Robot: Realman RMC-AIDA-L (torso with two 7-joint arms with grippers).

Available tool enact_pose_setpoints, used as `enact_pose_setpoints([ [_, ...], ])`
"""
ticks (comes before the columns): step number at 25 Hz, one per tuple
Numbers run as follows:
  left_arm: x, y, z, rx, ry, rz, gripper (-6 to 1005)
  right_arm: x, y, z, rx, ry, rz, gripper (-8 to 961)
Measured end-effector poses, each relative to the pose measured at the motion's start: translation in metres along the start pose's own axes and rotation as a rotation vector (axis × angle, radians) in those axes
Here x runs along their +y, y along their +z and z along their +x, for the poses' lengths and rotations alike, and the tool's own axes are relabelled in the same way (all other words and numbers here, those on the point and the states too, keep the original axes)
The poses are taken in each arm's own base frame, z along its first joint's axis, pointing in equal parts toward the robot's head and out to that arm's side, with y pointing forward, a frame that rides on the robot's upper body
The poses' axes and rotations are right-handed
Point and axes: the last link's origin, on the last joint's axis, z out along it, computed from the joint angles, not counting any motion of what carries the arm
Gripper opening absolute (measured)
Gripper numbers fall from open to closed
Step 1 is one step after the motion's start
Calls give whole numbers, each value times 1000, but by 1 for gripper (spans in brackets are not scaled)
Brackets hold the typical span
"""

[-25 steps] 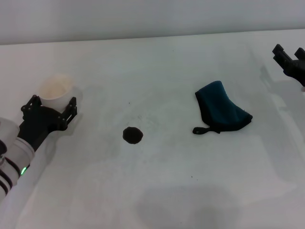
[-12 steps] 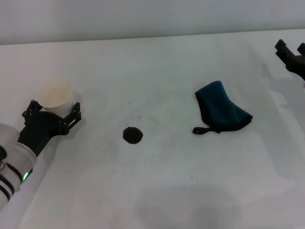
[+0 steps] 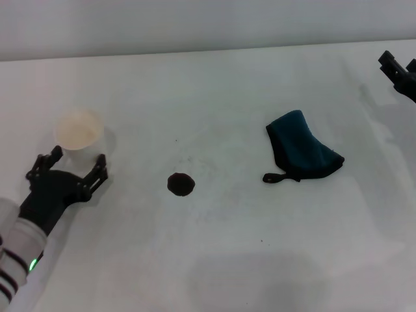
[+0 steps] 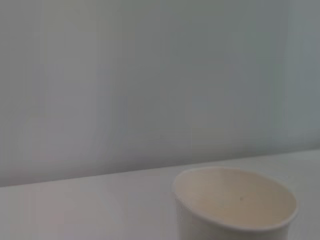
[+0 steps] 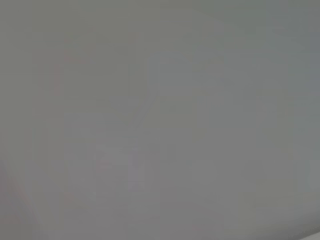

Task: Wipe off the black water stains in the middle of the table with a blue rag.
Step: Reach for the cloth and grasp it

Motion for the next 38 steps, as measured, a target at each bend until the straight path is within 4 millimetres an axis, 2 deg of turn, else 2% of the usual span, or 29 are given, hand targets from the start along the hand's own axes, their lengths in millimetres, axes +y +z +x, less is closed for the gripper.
enact_pose_setpoints([
  [3, -2, -14, -5, 25, -40, 40, 891, 0, 2, -2, 25, 57, -22, 778],
  [7, -7, -35, -14, 49, -80, 95, 892, 10, 9, -15, 65, 29, -129, 775],
  [9, -10, -46, -17, 64, -97, 125, 892, 16, 20, -28, 129, 17, -185, 773],
  [10, -12, -53, -19, 77, -109, 146, 892, 21, 33, -46, 210, 7, -216, 773],
  [11, -15, -58, -19, 89, -118, 167, 892, 21, 33, -46, 210, 7, -216, 772],
  [12, -17, -63, -20, 100, -126, 187, 892, 26, 39, -54, 261, -3, -238, 771],
  [17, -31, -78, -21, 136, -153, 280, 892, 61, 57, -98, 456, -142, -331, 761],
  [21, -37, -78, -20, 143, -156, 304, 891, 98, 54, -114, 602, -406, -297, 749],
  [22, -38, -77, -19, 145, -152, 302, 891, 114, 48, -116, 677, -554, -244, 748],
  [23, -39, -75, -17, 149, -149, 304, 891, 114, 48, -116, 677, -554, -244, 748],
  [26, -45, -68, -12, 164, -151, 322, 891, 130, 35, -109, 803, -726, -120, 746],
  [30, -48, -61, -3, 196, -157, 333, 891, 134, 25, -102, 865, -817, 8, 744],
  [38, -53, -51, 7, 229, -151, 338, 892, 158, 22, -60, 883, -737, -110, 740],
])
